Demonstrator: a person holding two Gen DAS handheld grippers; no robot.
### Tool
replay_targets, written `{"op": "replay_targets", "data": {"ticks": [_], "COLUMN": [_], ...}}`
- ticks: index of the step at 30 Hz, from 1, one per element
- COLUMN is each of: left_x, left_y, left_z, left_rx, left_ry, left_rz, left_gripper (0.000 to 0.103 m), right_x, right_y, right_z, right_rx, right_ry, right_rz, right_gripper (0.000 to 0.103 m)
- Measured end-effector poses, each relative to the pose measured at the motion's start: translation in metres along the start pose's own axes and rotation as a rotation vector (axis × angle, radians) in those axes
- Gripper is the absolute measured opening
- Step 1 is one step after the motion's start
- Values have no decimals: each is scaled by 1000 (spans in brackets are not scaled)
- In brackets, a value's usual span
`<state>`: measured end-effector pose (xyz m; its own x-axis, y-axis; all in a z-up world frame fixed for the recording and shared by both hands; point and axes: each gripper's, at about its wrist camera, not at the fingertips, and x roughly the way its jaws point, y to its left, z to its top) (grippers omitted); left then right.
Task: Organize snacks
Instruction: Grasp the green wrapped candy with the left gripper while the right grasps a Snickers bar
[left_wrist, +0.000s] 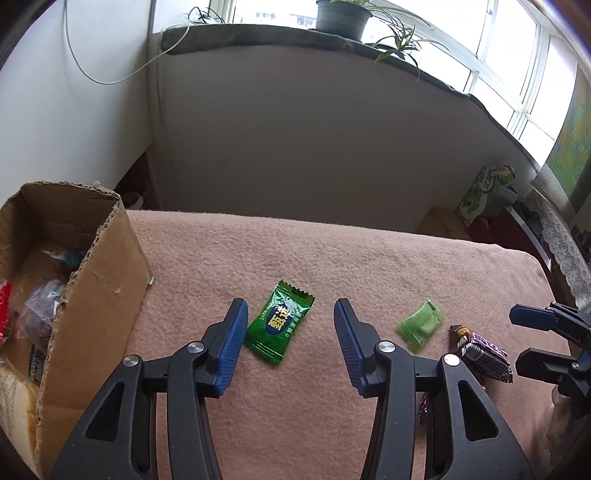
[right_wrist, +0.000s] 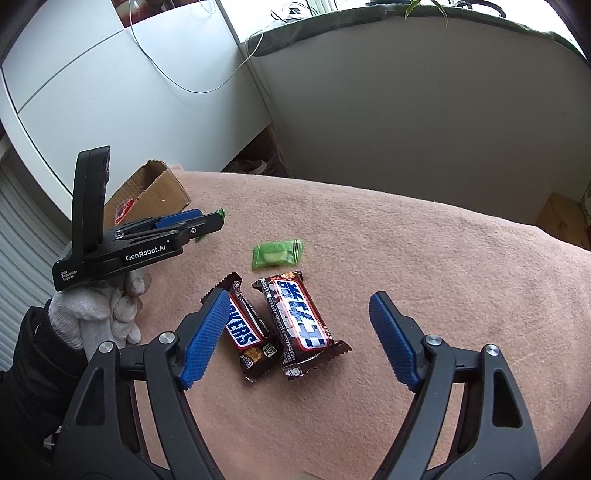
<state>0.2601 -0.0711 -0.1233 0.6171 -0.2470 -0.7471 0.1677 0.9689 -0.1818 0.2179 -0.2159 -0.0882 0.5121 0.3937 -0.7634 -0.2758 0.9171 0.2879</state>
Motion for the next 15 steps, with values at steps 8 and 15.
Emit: {"op": "replay_targets", "data": {"ticks": [8,15], "left_x": [-1,3], "left_y": [-10,-22], "left_z": [-6,-6], "left_rx": [66,129], "left_ry": [24,37], "left_rz": [-2,24], "left_gripper": [31,31], "right_x": [6,9], "right_y": [-4,0], "right_z": [0,-1], "right_rx": [6,-14], "right_ry": [12,34], "right_rz": [22,51], "right_gripper": [73,70]}}
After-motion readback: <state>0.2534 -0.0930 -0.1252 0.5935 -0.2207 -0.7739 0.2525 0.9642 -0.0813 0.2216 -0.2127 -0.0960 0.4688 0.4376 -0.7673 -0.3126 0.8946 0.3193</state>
